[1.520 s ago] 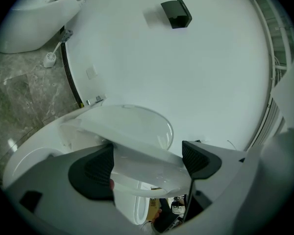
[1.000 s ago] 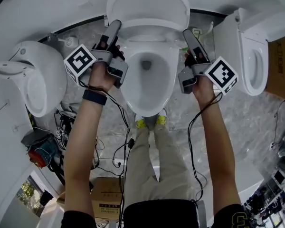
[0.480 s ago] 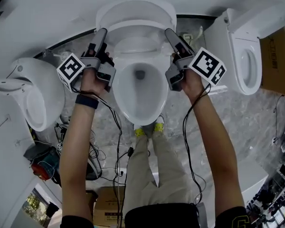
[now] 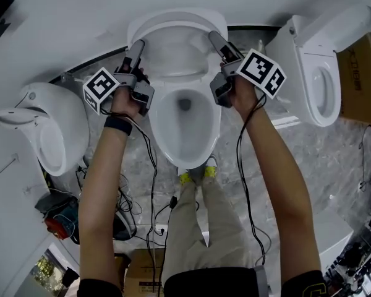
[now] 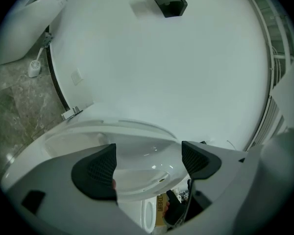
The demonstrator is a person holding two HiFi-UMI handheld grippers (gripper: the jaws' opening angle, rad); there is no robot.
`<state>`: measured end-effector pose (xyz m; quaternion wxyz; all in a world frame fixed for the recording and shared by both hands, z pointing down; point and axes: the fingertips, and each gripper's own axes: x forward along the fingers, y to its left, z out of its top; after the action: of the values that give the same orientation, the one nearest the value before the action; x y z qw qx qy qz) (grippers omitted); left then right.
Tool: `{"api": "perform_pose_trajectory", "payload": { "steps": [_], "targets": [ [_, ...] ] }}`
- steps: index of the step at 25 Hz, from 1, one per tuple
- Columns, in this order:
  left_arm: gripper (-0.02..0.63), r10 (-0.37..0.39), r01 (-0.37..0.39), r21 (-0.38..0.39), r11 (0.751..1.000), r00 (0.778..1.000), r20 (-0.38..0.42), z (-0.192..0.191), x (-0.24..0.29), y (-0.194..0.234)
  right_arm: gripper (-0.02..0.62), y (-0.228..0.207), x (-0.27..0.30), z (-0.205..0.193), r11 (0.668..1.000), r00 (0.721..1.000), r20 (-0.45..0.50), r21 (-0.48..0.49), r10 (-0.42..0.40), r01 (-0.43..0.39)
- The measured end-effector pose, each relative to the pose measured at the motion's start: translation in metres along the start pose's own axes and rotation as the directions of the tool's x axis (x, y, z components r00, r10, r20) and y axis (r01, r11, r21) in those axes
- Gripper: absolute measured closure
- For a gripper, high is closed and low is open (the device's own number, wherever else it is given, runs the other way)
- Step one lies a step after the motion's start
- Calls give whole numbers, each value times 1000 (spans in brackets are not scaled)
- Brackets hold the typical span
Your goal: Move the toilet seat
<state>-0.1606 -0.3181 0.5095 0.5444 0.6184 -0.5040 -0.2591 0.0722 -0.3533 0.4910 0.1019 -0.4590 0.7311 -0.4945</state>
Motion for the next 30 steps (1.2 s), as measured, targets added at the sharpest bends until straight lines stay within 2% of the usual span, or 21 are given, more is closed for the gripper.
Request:
{"api": "perform_pose_trajectory", "payload": {
  "steps": [4, 9, 12, 17, 19, 20, 21, 22, 23, 24, 25, 27, 30],
  "targets": [
    [175, 6, -6, 28, 1000, 1000, -9, 3, 18, -12, 192, -1, 16, 5, 998, 999, -15, -44, -37, 37],
    [175, -13, 14, 41, 999, 1000, -21, 0, 14, -23, 195, -4, 13, 1, 997, 998, -8, -50, -64, 63],
    [176, -7, 8, 46, 999, 999, -33, -6, 8, -19, 205, -6, 7, -4, 992, 997, -27, -109, -71, 68],
    [176, 6, -5, 46, 999, 999, -31, -9, 0, -8, 265, -6, 4, -11, 986, 997, -30, -152, -77, 72],
    [176, 8, -6, 53, 999, 999, -34, -12, -3, -5, 313, -5, 2, -13, 981, 996, -28, -180, -83, 77],
    [185, 13, -11, 64, 998, 999, -35, -13, -5, -5, 339, -5, 1, -14, 975, 995, -29, -204, -92, 84],
    [233, 27, -25, 86, 996, 999, -31, -13, -8, -3, 377, -5, 0, -16, 967, 994, -32, -235, -105, 95],
    [352, 50, -47, 123, 991, 998, -25, -12, -11, -1, 410, -5, -2, -18, 956, 992, -36, -272, -119, 105],
    [466, 77, -72, 175, 982, 997, -21, -10, -14, 0, 429, -5, -3, -20, 943, 990, -40, -313, -132, 113],
    [540, 100, -92, 239, 967, 995, -23, -11, -17, 1, 460, -5, -6, -22, 927, 989, -42, -356, -142, 118],
    [563, 120, -103, 308, 946, 992, -35, -14, -20, 2, 498, -4, -9, -24, 907, 988, -41, -403, -150, 121],
    [571, 162, -113, 448, 887, 984, -72, -28, -28, 7, 552, -2, -17, -31, 854, 987, -37, -507, -158, 118],
    [581, 224, -100, 628, 772, 967, -122, -62, -55, 25, 568, -8, -41, -57, 765, 979, -52, -633, -196, 119]
  ]
}}
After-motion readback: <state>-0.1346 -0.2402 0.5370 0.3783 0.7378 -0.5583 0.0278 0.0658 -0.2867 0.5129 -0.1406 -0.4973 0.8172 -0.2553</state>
